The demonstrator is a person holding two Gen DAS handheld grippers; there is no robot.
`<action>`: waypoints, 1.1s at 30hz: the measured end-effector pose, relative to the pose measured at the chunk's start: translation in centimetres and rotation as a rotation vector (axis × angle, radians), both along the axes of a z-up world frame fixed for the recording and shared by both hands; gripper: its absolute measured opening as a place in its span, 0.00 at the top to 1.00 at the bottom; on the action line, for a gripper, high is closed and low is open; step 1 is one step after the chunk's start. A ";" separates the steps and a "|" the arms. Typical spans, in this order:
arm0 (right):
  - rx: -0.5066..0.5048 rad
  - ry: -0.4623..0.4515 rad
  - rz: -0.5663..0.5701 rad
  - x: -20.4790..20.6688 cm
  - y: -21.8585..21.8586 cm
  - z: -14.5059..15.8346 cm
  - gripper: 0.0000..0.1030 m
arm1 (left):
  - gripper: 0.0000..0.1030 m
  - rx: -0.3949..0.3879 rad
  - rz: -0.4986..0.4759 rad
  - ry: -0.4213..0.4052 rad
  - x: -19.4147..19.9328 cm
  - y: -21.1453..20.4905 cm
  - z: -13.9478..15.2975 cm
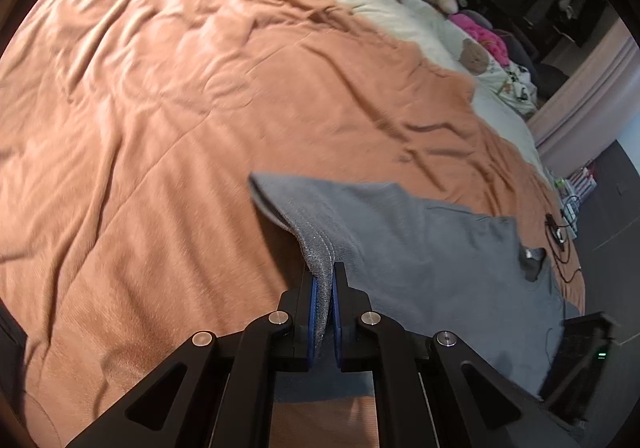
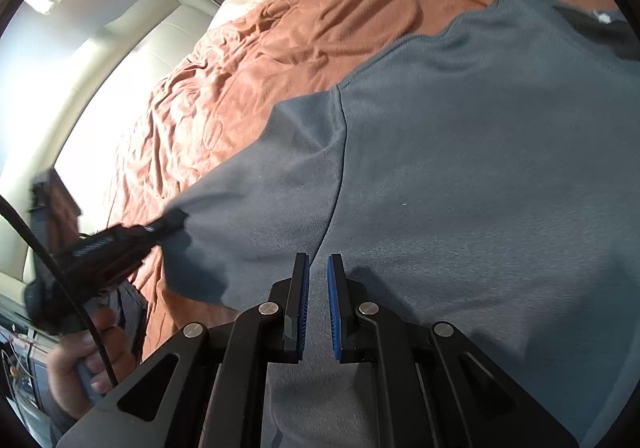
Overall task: Fold small clothes
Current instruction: 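Grasp the grey T-shirt's side edge with the left gripper and lift, then fold the lifted side edge inward over the shirt body with the left gripper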
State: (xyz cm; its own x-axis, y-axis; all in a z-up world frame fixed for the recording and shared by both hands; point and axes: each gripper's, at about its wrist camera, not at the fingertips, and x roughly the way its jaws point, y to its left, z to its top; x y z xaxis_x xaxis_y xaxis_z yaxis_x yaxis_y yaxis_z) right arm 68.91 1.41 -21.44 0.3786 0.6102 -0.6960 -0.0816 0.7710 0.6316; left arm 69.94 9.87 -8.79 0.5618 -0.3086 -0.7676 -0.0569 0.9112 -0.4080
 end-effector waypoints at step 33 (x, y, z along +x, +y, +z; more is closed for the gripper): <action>0.040 -0.049 -0.198 -5.6 -12.1 3.0 0.24 | 0.92 -0.034 -0.280 0.019 -2.0 -18.6 5.2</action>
State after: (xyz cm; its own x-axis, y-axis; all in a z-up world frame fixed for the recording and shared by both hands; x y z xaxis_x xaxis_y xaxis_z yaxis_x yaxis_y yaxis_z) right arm 63.33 -10.67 -18.42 0.5270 0.5473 -0.6502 0.0377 0.7493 0.6612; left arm 67.91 -8.72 -3.61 0.4367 -0.4754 -0.7637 0.1871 0.8784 -0.4398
